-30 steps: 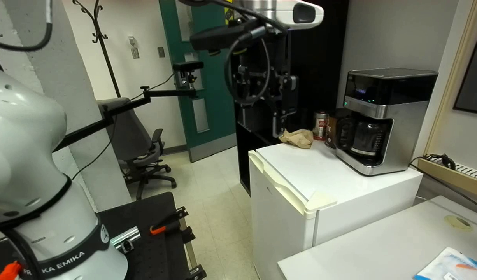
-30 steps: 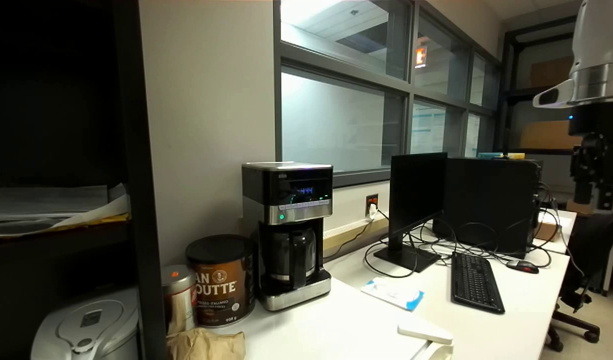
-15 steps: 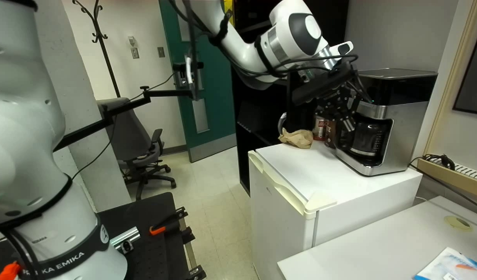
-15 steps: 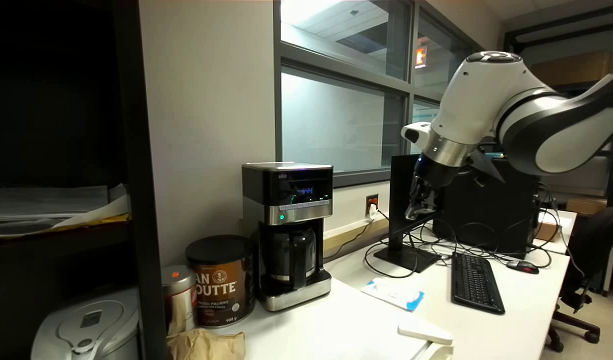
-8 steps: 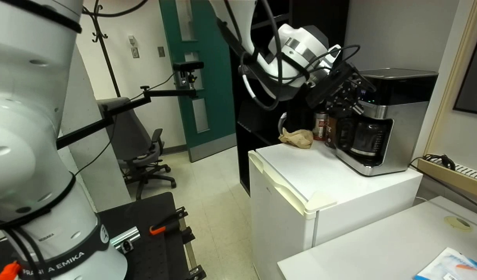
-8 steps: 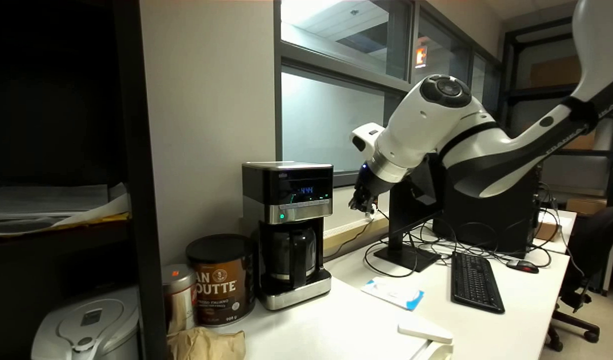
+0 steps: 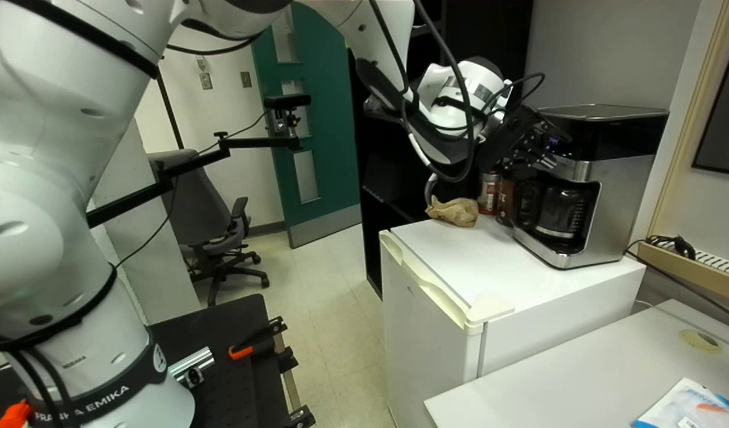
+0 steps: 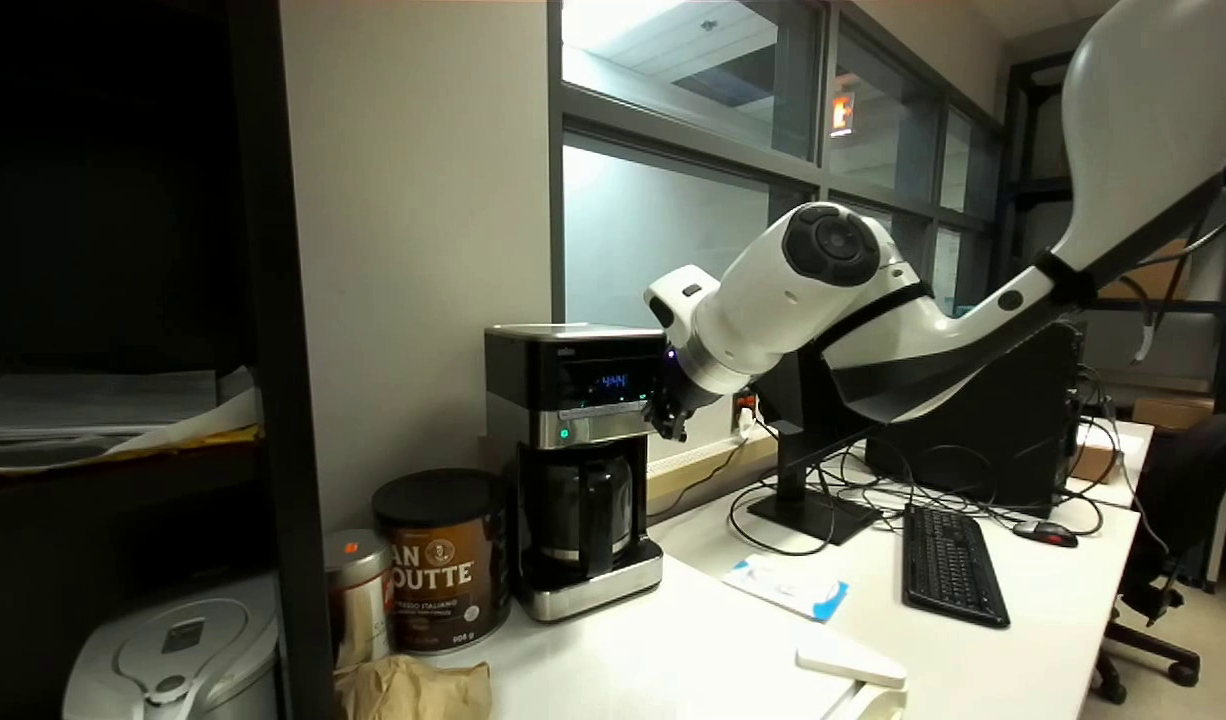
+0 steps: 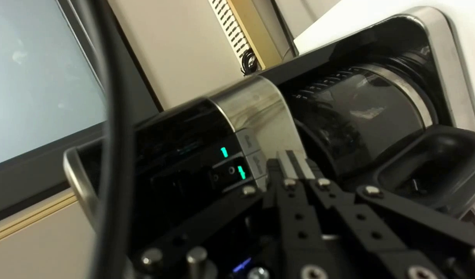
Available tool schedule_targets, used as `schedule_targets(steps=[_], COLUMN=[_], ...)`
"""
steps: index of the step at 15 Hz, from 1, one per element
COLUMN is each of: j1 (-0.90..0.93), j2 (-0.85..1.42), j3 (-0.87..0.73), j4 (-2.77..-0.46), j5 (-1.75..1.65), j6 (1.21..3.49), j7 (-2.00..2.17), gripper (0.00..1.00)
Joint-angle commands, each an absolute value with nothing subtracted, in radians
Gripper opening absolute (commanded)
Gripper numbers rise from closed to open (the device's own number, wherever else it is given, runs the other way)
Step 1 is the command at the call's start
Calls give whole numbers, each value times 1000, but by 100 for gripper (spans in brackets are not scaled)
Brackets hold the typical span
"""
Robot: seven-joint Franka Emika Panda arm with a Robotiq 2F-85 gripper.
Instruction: Push the coffee maker behind a bit
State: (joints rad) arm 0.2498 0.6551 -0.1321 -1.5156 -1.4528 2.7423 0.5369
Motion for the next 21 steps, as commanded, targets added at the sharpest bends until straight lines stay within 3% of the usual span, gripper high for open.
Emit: schedule_targets(steps=[1, 10, 21], j1=[252, 254, 253], j2=[726, 720, 450], j3=[-152, -152, -148], j4=[-1411, -1421, -1791], j5=[-1503, -1524, -1737], j6=[2752, 2756, 2879], j7=[582, 588, 738], gripper=[0, 0, 0])
